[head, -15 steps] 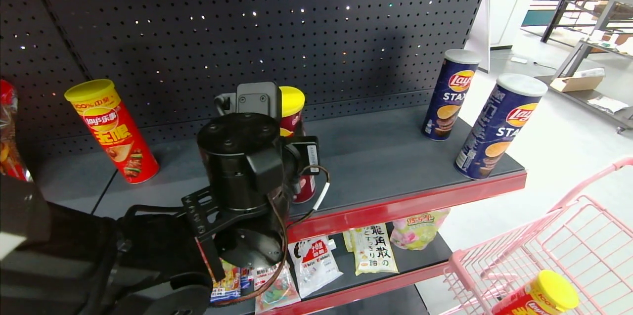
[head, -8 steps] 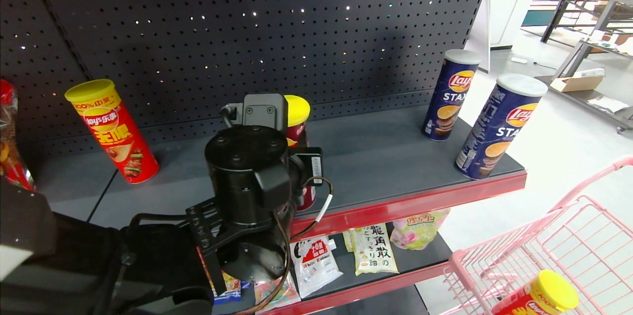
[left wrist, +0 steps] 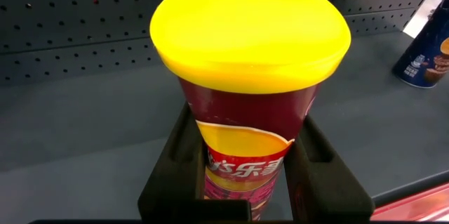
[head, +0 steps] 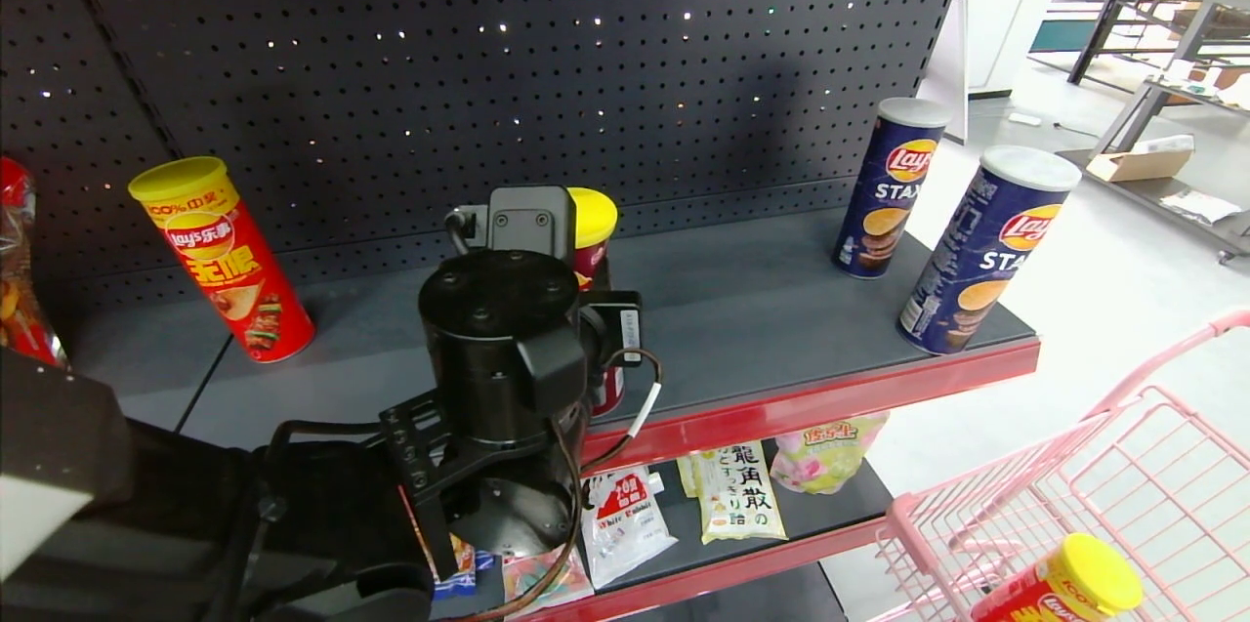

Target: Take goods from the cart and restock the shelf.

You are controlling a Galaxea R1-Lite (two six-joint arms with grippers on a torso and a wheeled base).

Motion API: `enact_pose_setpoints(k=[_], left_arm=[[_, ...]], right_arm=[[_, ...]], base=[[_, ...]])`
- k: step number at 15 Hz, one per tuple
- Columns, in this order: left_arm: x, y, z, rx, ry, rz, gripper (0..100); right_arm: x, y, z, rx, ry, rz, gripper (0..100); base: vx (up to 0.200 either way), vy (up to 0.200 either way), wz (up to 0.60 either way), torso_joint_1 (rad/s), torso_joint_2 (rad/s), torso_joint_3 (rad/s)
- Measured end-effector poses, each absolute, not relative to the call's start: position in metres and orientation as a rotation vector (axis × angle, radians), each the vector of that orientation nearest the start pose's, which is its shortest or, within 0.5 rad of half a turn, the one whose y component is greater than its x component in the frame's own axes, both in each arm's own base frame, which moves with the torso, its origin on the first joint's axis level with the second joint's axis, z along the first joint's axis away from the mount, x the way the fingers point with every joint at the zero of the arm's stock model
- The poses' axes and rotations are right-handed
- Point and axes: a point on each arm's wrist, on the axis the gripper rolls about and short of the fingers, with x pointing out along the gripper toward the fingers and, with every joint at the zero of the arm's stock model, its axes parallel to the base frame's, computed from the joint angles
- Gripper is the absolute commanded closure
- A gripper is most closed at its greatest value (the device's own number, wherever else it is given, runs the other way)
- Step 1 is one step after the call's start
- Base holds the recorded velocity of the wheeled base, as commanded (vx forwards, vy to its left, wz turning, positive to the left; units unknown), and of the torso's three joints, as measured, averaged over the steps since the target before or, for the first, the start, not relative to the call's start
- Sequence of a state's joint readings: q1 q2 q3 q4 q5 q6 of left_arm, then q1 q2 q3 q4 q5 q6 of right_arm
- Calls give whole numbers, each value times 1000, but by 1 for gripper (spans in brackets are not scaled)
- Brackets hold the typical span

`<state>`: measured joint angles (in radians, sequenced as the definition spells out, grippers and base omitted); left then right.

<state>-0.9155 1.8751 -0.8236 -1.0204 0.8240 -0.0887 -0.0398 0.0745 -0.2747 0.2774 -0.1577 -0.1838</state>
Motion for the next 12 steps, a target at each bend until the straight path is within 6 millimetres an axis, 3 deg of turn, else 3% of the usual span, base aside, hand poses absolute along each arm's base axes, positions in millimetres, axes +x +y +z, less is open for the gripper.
enact_pose_setpoints(k=[12], left_arm=[[220,-259,166,-60,28,-81,100]], right_arm=[[-40,-2,121,-187,104,-188,100]], base=[[0,0,0,0,0,0]])
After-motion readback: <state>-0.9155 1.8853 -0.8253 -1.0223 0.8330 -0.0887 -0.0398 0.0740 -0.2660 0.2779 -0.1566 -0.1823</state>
